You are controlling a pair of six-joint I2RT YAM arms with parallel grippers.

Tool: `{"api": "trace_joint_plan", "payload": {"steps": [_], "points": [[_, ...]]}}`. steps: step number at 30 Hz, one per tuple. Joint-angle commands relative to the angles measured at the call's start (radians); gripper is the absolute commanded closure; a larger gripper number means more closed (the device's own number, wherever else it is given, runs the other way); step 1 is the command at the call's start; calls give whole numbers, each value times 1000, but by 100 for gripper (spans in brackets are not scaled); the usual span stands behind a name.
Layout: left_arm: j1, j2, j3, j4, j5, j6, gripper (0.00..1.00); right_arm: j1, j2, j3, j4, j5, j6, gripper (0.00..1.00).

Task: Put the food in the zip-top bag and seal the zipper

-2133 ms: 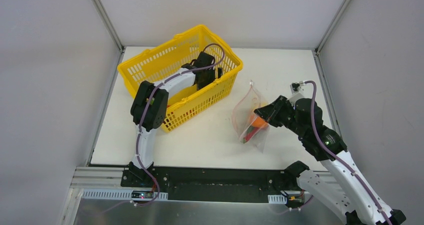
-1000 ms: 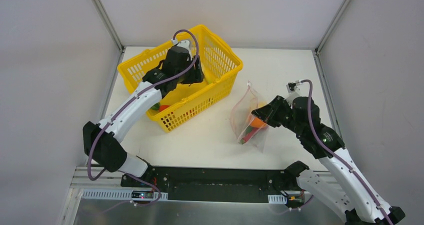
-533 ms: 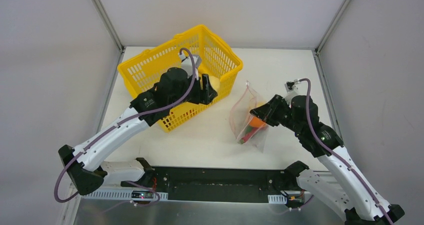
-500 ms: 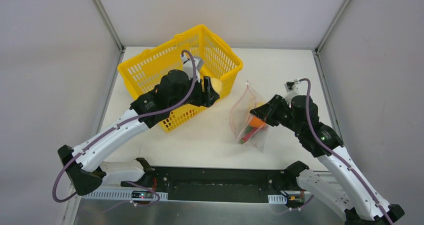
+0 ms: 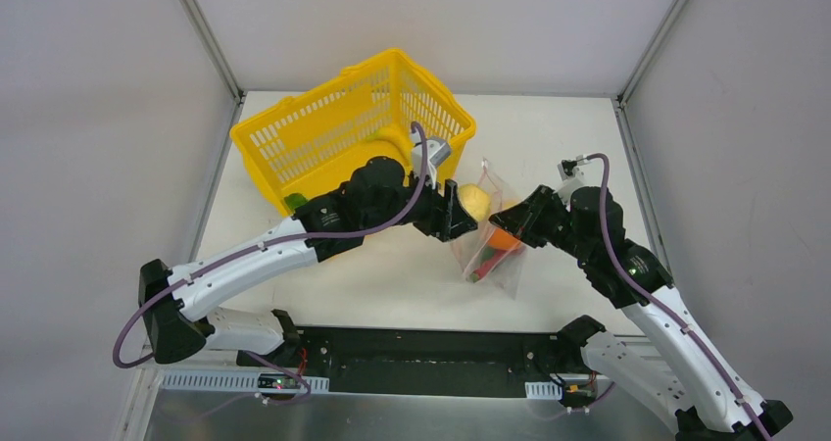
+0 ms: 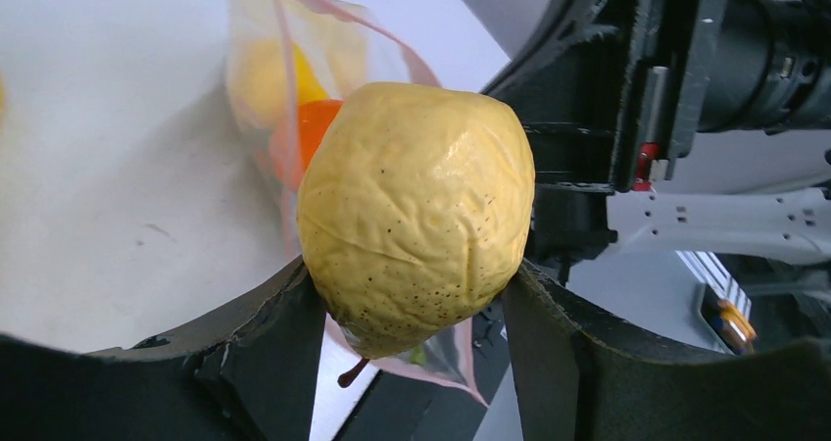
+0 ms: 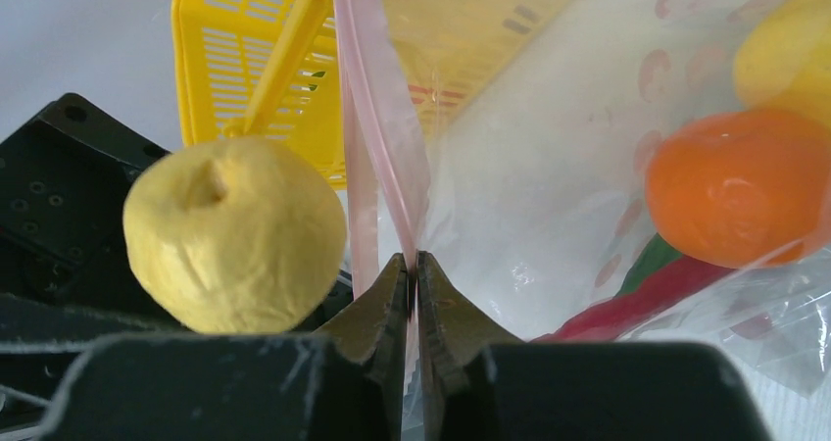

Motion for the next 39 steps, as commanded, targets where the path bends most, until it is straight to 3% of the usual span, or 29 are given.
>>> {"api": "trace_joint_plan", "payload": {"steps": [1,5,9,20,22,29,35,39], "points": [[-20,33,-1,173,142,-44,70,0,-7,-7,44,0,14,91],[-30,61,5,179,133,-57,70,1,-12,-16,64,-5,37,91],[-29,62,-36,186,24,-112,70,0,-27,-35,93,-7,66,91],[-29,90,-179,392,-61,-244,65,1,-65,-24,89,33,64,91],[-30,102,-152,345,-65,-235,61,0,-65,-21,89,32,64,91],[-36,83,-93,215,-120,-167,25,1,-66,-22,89,39,63,91],[-44,92,9,53,-97,-82,8,1,-63,-23,92,46,63,91],[-59,77,38,-12,-132,-51,9,1,-61,-24,95,49,64,90]]}}
